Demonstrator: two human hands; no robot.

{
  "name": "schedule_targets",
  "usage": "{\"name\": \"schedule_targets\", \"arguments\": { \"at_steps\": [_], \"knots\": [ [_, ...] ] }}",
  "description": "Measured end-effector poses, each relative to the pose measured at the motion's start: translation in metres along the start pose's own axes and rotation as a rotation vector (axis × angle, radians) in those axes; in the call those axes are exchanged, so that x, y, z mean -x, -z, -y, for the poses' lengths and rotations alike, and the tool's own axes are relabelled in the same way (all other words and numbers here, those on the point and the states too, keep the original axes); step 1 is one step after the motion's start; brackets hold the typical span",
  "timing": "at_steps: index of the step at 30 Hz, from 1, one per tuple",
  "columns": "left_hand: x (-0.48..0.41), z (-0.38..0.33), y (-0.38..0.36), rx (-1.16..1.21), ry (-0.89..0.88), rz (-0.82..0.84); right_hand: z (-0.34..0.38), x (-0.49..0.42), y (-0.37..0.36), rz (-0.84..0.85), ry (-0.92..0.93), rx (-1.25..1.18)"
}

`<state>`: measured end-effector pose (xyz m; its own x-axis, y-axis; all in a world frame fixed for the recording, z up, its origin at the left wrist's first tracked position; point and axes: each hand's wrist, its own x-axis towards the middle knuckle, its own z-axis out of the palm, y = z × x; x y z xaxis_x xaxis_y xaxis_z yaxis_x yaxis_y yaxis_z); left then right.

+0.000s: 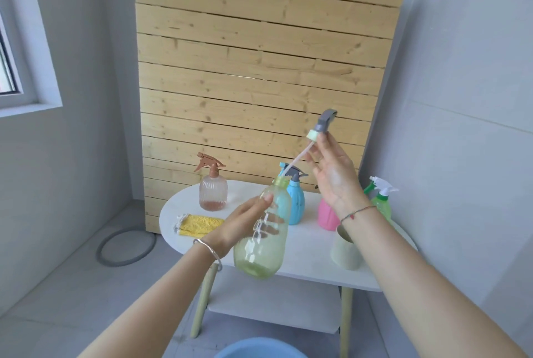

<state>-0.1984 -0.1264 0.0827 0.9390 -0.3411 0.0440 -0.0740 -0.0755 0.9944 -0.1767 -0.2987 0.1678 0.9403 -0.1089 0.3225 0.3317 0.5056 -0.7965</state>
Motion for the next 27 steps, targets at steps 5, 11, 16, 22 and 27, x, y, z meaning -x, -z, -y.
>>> {"name": "schedule_targets", "arguments": {
  "at_steps": [5, 11, 16, 22, 27],
  "knots": [
    [-0.008, 0.029, 0.016, -0.075, 0.028, -0.045, 0.013, -0.038, 0.006, -0.054, 0.069, 0.048],
    [-0.015, 0.065, 0.021, -0.083, 0.096, -0.031, -0.005, -0.076, 0.015, -0.08, 0.111, 0.133],
    [-0.019, 0.08, 0.027, 0.028, 0.047, -0.15, -0.087, -0.075, 0.053, 0.053, -0.075, 0.674],
    [-0.025, 0.102, 0.03, 0.053, 0.046, -0.208, -0.181, -0.047, 0.115, 0.145, -0.364, 0.976],
    [-0.027, 0.117, 0.028, 0.06, 0.07, -0.192, -0.213, -0.036, 0.143, 0.086, -0.458, 0.924]
  ]
}}
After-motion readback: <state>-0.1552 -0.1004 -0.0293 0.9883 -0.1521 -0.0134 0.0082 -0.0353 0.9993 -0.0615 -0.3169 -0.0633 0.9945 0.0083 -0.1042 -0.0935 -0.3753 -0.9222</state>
